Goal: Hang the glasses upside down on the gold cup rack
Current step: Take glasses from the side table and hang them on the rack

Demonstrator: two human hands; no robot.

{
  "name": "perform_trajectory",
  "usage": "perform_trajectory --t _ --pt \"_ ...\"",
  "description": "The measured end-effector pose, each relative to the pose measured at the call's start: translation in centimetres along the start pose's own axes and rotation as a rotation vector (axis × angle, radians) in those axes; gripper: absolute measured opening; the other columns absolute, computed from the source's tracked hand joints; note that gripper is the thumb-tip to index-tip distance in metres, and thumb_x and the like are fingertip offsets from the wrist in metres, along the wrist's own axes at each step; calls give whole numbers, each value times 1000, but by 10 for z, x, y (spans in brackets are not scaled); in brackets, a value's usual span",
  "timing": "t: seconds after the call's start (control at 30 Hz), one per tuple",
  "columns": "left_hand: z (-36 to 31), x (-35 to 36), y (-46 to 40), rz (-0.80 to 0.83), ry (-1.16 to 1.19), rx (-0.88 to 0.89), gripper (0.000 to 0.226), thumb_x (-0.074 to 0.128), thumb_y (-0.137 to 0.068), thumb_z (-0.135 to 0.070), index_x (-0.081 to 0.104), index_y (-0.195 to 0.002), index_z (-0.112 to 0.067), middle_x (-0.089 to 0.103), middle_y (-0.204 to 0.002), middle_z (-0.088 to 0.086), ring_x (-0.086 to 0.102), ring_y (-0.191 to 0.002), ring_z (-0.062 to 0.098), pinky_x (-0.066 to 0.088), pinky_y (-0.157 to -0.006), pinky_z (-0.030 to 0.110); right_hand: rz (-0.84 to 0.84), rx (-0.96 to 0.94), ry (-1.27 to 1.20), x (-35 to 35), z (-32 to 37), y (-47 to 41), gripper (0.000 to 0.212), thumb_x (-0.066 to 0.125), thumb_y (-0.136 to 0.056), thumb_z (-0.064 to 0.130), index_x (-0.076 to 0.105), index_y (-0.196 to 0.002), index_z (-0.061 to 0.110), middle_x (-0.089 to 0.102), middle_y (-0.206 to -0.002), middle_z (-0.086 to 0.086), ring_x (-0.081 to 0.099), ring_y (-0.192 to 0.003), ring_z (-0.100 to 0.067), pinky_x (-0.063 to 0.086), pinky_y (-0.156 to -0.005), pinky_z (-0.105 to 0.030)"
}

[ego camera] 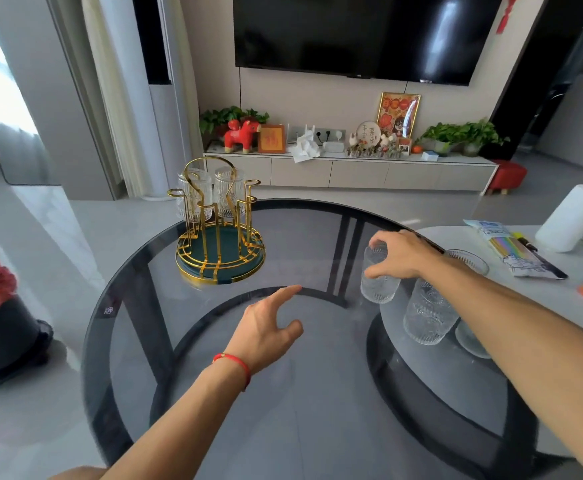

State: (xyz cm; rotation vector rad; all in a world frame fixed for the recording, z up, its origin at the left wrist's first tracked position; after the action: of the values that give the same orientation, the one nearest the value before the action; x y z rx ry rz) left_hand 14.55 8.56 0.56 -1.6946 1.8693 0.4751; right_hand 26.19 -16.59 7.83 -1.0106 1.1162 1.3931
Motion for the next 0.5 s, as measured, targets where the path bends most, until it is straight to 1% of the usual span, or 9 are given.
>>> perform_trajectory --t 0.07,0.13,0.17,0.23,0.27,0.3,0.33,0.4,0.5 --pt "0 -2 -5 8 62 -55 47 64 -91 -19 60 -137 -23 68 -132 2 62 -123 15 51 -105 36 38 -101 -57 2 23 7 70 88 -63 50 61 -127 34 62 -115 3 61 -105 -22 51 -82 -36" --pt "1 -1 -8 26 239 -129 39 65 -94 -26 63 -132 -19 71 -124 2 68 -109 13 56 -98 34 104 -157 -249 4 45 15 69 90 -58 55 62 -118 38 65 -105 5 64 -96 -17 50 -77 -33" --pt "3 1 -9 52 405 -187 40 65 -95 -33 61 -132 -17 71 -121 3 69 -104 16 59 -92 34 162 -182 -391 7 56 19 70 91 -55 55 63 -117 37 68 -104 1 66 -93 -17 51 -77 -32" --pt "5 5 -9 112 809 -328 46 65 -95 -39 57 -132 -12 68 -120 11 72 -102 27 62 -85 35 297 -228 -633 15 75 27 74 93 -55 49 62 -120 30 71 -105 -7 69 -92 -20 56 -84 -39" --pt "5 2 -9 106 972 -369 47 67 -95 -36 56 -131 -8 68 -121 17 73 -102 33 62 -86 38 344 -247 -679 17 83 31 73 93 -58 45 61 -121 27 71 -108 -11 70 -95 -23 56 -90 -44" --pt "8 -3 -10 73 1055 -392 48 70 -93 -31 56 -130 -4 70 -120 21 74 -102 37 62 -88 41 365 -265 -665 18 89 33 70 93 -63 43 59 -121 25 71 -111 -14 71 -98 -26 56 -95 -48" --pt "13 -10 -12 21 1053 -403 51 74 -90 -28 56 -130 -3 71 -118 21 74 -100 38 62 -88 43 364 -289 -584 18 95 34 66 92 -67 43 57 -120 25 71 -114 -14 71 -101 -28 55 -97 -50" --pt "21 -28 -17 -85 873 -375 56 82 -82 -27 59 -130 -8 73 -111 18 76 -93 34 64 -81 40 350 -338 -323 23 108 39 68 87 -66 52 53 -121 31 72 -113 -5 72 -101 -27 55 -92 -49" --pt "15 -48 -27 -137 665 -227 56 87 -73 -35 66 -123 -21 72 -106 20 74 -86 30 64 -74 36 291 -428 -132 33 137 45 88 78 -62 65 42 -138 42 64 -116 14 65 -102 -16 52 -76 -33"
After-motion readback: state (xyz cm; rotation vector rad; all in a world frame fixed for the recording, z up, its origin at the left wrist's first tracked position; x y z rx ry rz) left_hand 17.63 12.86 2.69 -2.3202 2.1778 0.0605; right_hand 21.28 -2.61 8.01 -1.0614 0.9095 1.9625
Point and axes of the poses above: each hand's wrist, its own y-axis away from the middle knuckle, its own x-axis out of the palm, z = x × y, the point moved 7 cm from there along -y, towards the middle knuckle
